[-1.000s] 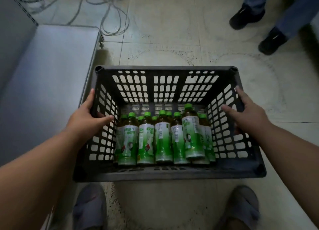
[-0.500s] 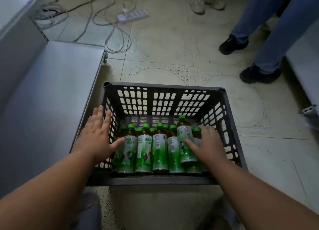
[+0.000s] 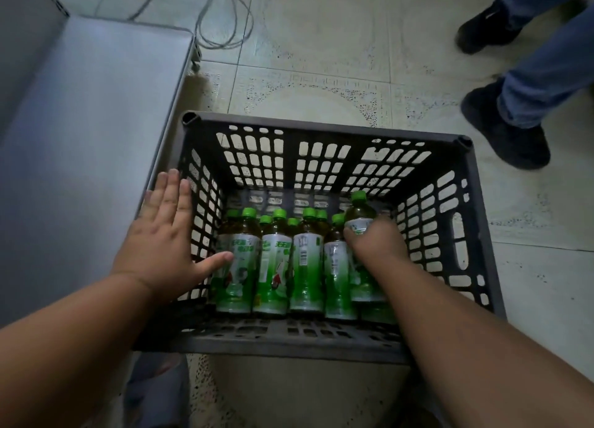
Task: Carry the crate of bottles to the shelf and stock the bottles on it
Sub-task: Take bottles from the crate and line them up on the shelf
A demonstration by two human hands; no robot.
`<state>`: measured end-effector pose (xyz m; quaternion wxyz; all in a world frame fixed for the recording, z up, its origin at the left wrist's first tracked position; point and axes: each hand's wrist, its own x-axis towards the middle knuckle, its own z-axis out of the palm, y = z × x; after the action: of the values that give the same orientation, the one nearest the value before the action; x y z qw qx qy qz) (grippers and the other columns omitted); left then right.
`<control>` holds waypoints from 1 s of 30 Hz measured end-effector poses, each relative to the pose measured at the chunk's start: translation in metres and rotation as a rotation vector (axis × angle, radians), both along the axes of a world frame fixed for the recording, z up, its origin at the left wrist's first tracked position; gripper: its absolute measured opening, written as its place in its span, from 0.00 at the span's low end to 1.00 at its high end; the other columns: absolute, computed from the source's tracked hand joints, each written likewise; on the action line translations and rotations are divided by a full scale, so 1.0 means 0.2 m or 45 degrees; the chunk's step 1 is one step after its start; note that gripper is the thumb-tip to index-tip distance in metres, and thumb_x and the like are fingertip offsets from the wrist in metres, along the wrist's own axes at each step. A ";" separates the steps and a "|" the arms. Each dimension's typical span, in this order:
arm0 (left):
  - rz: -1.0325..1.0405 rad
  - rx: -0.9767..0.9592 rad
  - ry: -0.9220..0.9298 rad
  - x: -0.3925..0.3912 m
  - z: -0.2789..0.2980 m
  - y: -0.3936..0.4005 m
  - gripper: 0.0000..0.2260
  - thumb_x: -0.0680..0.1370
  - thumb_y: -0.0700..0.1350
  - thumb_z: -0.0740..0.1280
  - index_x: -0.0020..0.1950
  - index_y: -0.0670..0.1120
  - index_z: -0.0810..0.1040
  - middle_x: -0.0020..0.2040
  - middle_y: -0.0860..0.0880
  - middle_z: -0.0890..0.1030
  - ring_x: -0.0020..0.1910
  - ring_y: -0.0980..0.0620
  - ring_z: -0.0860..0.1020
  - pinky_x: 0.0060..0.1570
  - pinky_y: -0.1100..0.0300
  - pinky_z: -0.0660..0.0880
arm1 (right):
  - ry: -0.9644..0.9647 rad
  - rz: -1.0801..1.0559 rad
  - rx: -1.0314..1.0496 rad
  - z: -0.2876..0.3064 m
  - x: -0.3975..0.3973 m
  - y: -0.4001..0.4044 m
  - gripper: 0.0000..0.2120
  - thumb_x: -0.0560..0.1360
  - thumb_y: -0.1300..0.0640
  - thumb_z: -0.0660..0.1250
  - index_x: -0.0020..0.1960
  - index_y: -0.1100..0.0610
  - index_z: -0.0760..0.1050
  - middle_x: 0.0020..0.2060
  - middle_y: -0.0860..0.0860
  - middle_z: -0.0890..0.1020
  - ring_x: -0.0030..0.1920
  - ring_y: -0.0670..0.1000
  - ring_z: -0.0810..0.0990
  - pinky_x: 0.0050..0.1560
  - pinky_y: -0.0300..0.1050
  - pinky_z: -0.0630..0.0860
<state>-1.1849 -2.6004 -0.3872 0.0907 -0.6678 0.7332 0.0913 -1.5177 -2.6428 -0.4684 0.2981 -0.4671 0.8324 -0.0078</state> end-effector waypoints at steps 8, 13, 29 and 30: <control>0.162 0.261 0.297 -0.05 0.32 -0.01 0.57 0.68 0.75 0.63 0.80 0.45 0.36 0.80 0.47 0.37 0.79 0.52 0.37 0.77 0.56 0.41 | -0.414 0.277 -0.438 0.71 0.36 0.03 0.26 0.69 0.41 0.75 0.58 0.50 0.68 0.49 0.49 0.77 0.47 0.50 0.79 0.40 0.45 0.75; 0.367 -0.109 0.742 0.11 0.80 0.31 0.52 0.66 0.65 0.76 0.81 0.49 0.53 0.80 0.50 0.59 0.77 0.53 0.58 0.73 0.61 0.54 | -0.686 0.554 -0.646 1.40 0.83 0.14 0.28 0.69 0.46 0.77 0.60 0.50 0.65 0.50 0.50 0.78 0.49 0.52 0.79 0.47 0.48 0.76; 1.153 -0.661 0.706 1.18 1.29 1.18 0.49 0.66 0.68 0.74 0.80 0.50 0.57 0.78 0.51 0.63 0.74 0.53 0.64 0.70 0.57 0.64 | -1.180 1.405 -0.708 2.04 2.38 0.67 0.33 0.62 0.39 0.79 0.60 0.45 0.68 0.48 0.43 0.80 0.49 0.47 0.80 0.49 0.49 0.79; 1.181 -0.671 0.664 1.22 1.26 1.21 0.47 0.67 0.66 0.74 0.79 0.49 0.59 0.77 0.51 0.65 0.74 0.53 0.64 0.69 0.60 0.63 | -1.195 1.441 -0.670 2.03 2.44 0.68 0.32 0.63 0.41 0.80 0.59 0.45 0.68 0.48 0.43 0.79 0.48 0.47 0.80 0.47 0.48 0.78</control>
<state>-0.9403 -2.3590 -0.1358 -0.3106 -0.8740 0.3609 0.0972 -1.0297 -2.5074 -0.0628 0.4571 -0.8238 0.2249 -0.2486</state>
